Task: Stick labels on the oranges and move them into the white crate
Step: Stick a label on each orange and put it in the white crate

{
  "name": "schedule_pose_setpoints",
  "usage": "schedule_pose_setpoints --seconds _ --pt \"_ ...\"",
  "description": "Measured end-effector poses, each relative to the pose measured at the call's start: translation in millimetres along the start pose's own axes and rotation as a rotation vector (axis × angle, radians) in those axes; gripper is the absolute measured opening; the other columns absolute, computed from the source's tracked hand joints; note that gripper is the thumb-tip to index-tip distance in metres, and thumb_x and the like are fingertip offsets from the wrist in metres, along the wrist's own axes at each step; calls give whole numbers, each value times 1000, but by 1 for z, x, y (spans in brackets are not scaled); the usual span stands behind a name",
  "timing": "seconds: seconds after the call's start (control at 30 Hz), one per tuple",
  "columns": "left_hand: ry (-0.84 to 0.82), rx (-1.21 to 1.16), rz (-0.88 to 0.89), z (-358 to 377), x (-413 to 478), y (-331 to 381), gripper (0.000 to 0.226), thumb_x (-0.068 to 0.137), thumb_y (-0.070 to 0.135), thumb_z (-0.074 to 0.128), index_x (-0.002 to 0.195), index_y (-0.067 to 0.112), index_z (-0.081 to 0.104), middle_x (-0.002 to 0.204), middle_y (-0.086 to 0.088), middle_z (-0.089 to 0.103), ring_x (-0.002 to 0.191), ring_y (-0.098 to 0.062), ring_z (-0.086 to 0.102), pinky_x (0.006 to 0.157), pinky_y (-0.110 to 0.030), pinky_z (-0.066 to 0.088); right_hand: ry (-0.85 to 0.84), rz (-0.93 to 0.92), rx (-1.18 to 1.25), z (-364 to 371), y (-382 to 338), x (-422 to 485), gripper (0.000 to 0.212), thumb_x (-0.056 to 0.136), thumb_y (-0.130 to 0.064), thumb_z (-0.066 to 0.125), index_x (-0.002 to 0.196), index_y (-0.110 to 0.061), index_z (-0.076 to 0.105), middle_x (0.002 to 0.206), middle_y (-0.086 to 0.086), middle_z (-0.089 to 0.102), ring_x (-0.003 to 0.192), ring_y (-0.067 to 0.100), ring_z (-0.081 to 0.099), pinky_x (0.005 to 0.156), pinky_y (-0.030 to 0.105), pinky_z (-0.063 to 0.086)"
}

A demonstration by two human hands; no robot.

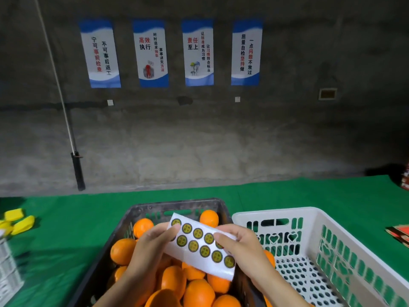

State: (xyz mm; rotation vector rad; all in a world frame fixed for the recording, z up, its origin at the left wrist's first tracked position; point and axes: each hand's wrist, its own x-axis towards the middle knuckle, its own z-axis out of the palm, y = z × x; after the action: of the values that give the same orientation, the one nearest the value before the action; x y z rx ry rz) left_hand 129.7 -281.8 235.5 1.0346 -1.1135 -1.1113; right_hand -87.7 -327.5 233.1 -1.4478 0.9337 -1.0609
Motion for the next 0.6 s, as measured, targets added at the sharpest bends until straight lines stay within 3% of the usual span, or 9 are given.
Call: schedule_pose_setpoints --seconds 0.07,0.2,0.33,0.4,0.43,0.5,0.6 --pt "-26 35 -12 -1 2 -4 34 92 31 66 112 4 72 112 -25 70 105 -43 67 93 -60 51 72 4 64 -3 -2 1 10 92 -10 70 101 -13 74 93 6 77 82 19 74 65 25 57" --pt "-51 94 16 3 2 -7 31 93 30 64 103 3 75 108 -20 73 102 -37 70 85 -48 58 243 -55 -41 -8 0 8 28 90 -17 73 115 -26 63 96 0 73 86 8 69 75 22 54" --pt "55 170 70 7 3 -7 31 89 31 65 87 2 75 94 -13 76 88 -30 74 69 -33 61 192 -80 -44 -6 3 8 43 86 -29 78 121 -40 55 109 -12 65 92 -8 62 71 15 52" --pt "70 214 105 8 2 -6 33 90 31 65 90 -1 72 92 -12 76 87 -29 74 69 -37 62 181 -175 -287 -6 7 6 38 86 -39 76 118 -45 56 118 -23 56 106 -8 55 86 16 48" --pt "64 237 130 9 1 -5 28 91 31 65 89 4 72 90 -11 77 86 -28 74 68 -38 62 200 -262 -499 -6 8 5 35 87 -46 72 119 -45 57 121 -28 52 114 -7 48 97 18 40" --pt "64 280 187 14 -3 -3 19 88 31 68 69 27 70 76 -1 75 76 -18 74 58 -25 57 211 -473 -798 -2 7 0 36 91 -56 61 123 -40 60 125 -26 50 122 -1 39 108 24 24" --pt "78 361 255 19 -5 -3 36 87 29 69 54 36 57 54 12 59 52 1 57 48 -10 40 145 -653 -865 11 1 -8 43 95 -59 51 128 -34 61 130 -21 55 127 0 38 111 25 17"
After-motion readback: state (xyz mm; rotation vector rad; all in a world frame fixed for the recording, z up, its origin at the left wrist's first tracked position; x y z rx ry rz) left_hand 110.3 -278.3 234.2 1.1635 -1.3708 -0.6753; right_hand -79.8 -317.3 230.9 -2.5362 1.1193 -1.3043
